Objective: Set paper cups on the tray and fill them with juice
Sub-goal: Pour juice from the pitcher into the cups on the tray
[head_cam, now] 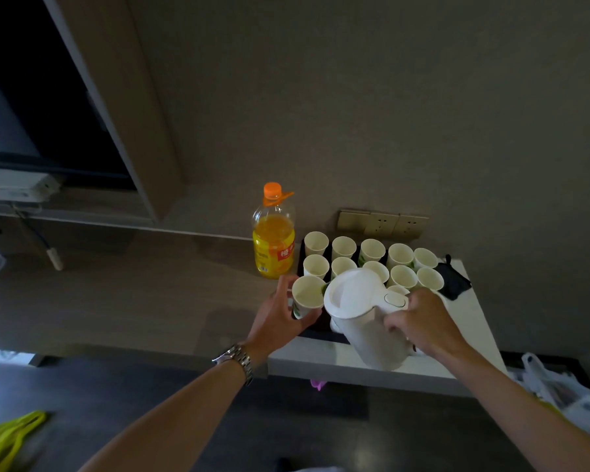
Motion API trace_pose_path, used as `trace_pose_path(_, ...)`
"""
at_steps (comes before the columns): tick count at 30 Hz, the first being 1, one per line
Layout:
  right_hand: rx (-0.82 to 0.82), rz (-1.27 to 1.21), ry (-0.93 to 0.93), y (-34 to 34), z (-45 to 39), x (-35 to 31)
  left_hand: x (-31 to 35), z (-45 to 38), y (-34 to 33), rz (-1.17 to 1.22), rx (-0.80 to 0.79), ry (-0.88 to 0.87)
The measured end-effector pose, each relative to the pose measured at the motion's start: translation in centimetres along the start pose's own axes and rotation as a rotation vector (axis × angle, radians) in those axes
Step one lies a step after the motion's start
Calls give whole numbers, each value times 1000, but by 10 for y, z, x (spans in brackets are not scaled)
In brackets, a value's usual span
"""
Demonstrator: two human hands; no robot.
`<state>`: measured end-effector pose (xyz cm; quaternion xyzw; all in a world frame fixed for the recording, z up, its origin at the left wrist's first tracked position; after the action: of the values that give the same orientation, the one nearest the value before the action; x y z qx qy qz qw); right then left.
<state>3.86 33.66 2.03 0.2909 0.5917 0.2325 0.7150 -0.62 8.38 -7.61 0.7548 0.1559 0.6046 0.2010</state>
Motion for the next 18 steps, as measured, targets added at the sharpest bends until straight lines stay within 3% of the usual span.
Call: trace_pose_path(18, 4, 214, -24, 12, -2, -21, -8, -6, -4, 59, -39, 15)
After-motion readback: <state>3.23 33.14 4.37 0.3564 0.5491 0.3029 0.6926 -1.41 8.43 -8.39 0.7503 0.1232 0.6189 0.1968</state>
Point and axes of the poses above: each hand's wrist, its own z-axis away from the middle knuckle, its own y-axis out of the back of the hand, x = y × z, the point moved 9 cm from there along -z, towards the middle knuckle, and after that the axes turned 4 degrees about x, right-handed, at the moved point
